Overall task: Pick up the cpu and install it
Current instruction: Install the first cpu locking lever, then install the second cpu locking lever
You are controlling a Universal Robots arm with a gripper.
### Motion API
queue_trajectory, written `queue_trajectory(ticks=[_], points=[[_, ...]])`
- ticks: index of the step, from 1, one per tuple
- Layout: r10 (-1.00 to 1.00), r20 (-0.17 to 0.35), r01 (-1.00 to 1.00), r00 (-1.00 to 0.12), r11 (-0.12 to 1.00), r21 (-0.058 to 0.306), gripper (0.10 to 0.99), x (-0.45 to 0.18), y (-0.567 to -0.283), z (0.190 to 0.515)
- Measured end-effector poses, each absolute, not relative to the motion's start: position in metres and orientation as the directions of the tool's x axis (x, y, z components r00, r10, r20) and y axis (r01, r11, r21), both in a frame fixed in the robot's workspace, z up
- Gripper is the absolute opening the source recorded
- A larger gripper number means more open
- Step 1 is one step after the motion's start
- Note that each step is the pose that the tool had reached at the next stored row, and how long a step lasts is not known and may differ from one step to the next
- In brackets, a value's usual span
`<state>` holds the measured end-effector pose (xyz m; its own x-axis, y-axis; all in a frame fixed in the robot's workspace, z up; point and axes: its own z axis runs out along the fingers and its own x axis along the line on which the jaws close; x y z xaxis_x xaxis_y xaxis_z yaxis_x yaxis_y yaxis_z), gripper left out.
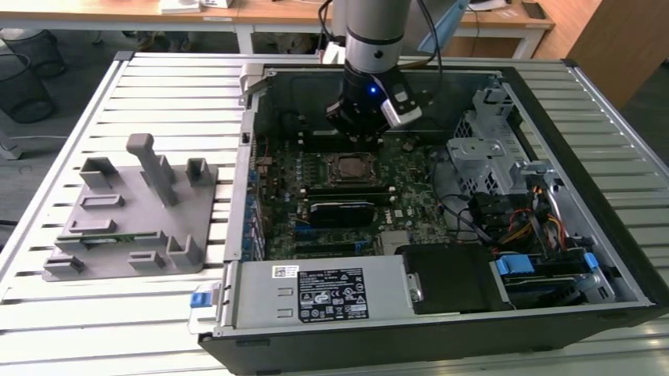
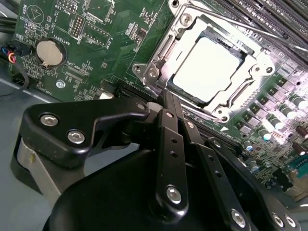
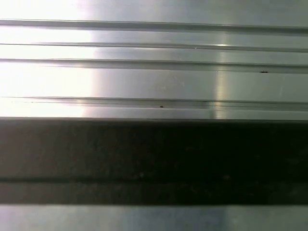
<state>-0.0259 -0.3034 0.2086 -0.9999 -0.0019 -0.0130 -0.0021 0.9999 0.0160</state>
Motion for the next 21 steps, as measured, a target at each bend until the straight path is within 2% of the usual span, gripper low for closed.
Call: queue_trajectory(ticks=[21], points=[[-0.002, -0.013, -0.002, -1.000, 1.000, 0.017, 0.106, -0.026, -0.318, 0.209]])
